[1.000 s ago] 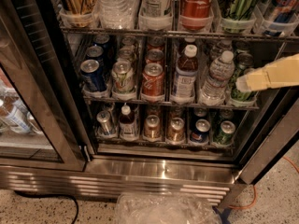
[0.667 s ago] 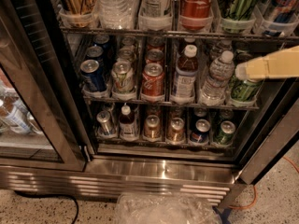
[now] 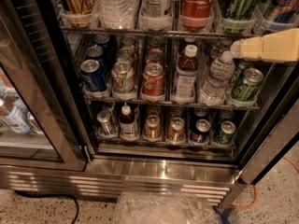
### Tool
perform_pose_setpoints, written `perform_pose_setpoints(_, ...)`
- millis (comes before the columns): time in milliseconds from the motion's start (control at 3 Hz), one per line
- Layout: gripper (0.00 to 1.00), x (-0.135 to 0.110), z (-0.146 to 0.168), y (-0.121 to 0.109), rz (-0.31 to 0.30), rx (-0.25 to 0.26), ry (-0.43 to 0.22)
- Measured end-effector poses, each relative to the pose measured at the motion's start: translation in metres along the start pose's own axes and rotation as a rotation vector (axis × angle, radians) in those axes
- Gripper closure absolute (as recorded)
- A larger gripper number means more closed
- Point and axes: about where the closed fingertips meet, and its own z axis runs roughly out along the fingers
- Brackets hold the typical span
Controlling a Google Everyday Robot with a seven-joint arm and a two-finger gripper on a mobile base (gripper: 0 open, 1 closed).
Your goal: Pick redbull can from top shelf of fridge
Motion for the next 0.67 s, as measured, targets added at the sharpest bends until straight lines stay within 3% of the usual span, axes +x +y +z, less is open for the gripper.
perform_pose_setpoints(333, 0.00, -0.0096, -0.0037, 0.0107, 0.054, 0.045, -0.053)
perform_pose_setpoints(667, 0.00, -0.0096, -0.0037, 0.0107, 0.054, 0.045, -0.053)
